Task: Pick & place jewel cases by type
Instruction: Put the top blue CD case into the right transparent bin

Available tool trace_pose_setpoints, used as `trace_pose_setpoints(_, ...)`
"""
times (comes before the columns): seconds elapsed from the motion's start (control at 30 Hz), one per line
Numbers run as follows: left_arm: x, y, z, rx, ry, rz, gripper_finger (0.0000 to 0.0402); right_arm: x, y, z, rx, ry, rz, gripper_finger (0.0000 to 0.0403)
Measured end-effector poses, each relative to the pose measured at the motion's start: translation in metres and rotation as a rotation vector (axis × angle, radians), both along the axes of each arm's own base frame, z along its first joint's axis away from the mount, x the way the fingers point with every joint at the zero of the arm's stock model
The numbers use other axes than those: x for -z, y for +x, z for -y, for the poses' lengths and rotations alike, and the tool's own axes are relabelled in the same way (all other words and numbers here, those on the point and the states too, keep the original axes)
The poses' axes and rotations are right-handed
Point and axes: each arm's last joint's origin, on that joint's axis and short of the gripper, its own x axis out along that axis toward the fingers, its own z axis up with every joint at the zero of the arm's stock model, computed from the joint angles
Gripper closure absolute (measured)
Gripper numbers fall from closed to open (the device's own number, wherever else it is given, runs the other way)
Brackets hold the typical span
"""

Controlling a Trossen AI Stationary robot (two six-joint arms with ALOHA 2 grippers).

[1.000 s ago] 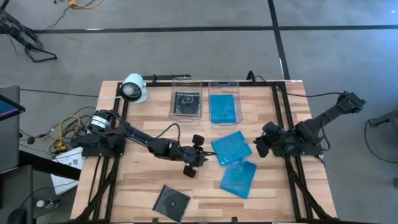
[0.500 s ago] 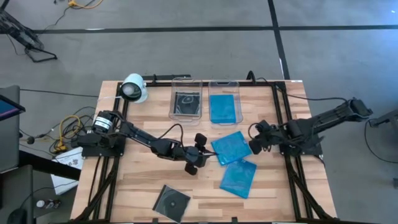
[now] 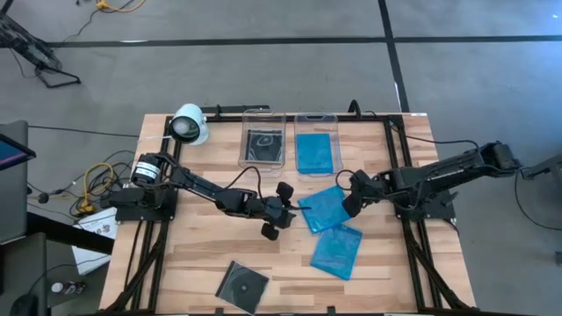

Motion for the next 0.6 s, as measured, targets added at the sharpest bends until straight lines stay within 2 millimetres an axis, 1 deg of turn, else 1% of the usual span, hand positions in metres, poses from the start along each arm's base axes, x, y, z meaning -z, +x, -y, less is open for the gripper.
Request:
trace_pose_setpoints(0.17, 0.004, 0.0, -0.001, 0.014, 0.006, -0.019, 0.0303, 0.0, 0.005, 0.0, -0.033, 0.017, 0.028, 0.0177)
trace_pose_setpoints(0.23, 0.011, 0.001, -0.002, 0.014, 0.006, -0.041, 0.0303, 0.0, 0.005, -0.001, -0.046, 0.025, 0.036, 0.0177)
trace_pose_setpoints(0.33, 0.028, 0.004, -0.004, 0.006, -0.014, -0.092, 0.0303, 0.0, 0.005, -0.001, -0.05, 0.041, 0.035, 0.0177)
trace_pose_setpoints(0.43, 0.036, 0.012, -0.003, -0.032, -0.036, -0.129, 0.0303, 0.004, 0.003, -0.001, -0.046, 0.044, 0.027, 0.0179)
trace_pose_setpoints(0.6, 0.036, 0.028, -0.003, -0.104, -0.097, -0.161, 0.0303, 0.018, -0.004, -0.001, -0.043, 0.064, 0.024, 0.0182)
